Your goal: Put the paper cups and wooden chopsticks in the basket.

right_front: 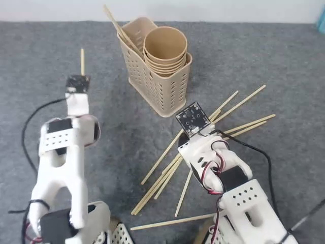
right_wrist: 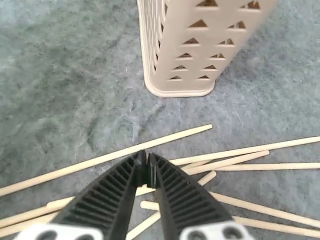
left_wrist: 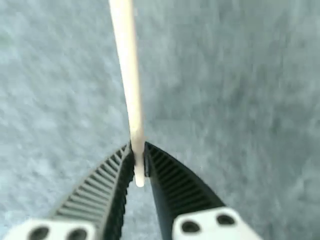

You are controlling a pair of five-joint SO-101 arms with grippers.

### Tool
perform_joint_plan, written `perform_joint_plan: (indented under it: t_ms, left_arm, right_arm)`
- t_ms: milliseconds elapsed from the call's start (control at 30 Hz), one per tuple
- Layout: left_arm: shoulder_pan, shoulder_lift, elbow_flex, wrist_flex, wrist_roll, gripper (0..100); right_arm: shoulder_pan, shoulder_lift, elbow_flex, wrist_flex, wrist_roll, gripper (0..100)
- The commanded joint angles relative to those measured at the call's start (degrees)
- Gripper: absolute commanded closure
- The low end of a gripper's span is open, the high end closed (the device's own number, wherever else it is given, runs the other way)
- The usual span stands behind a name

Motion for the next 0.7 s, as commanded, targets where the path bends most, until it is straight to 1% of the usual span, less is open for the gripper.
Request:
perform_joint_plan:
  t_ms: [0,100,200,367,433,467,533,600,667]
  left_arm:
    - [0.0,-0.8,-6.2,0.2,1.7,99]
    - [0.0,-2.5,-9.6,0.2,1.7,99]
    - [1.9,-9.0,-10.6,-0.2,1.8,99]
    - [10.0,-25.4,-10.3,-0.4,1.8,99]
    - [13.8,-31.2,-10.0,-3.3,2.4,99]
    - [15.5,-33.5,-9.3,-5.7,3.8,99]
    - [17.9,-37.0,-6.9,-13.3,8.0,99]
    - [19.3,-38.4,-3.4,-24.4,11.6,99]
    - [19.8,-38.1,0.6,-36.9,13.6,99]
  right_arm:
    - [0.8,0.2,-0.4,-1.8,-0.7,98.6]
    - [0.8,0.2,-0.4,-1.8,-0.7,98.6]
    - [0.8,0.2,-0.4,-1.8,-0.7,98.6]
    - [0.8,0.2,-0.4,-1.8,-0.7,98.6]
    - [0.8,0.2,-0.4,-1.8,-0.7,98.6]
    - [0.8,0.2,-0.4,-1.8,-0.7,98.6]
    - [0.8,0.2,-0.4,-1.8,-0.7,98.6]
    - [0.8,0.2,-0.4,-1.8,-0.7,98.6]
    - [0.8,0.2,-0.3,-1.8,-0.7,98.6]
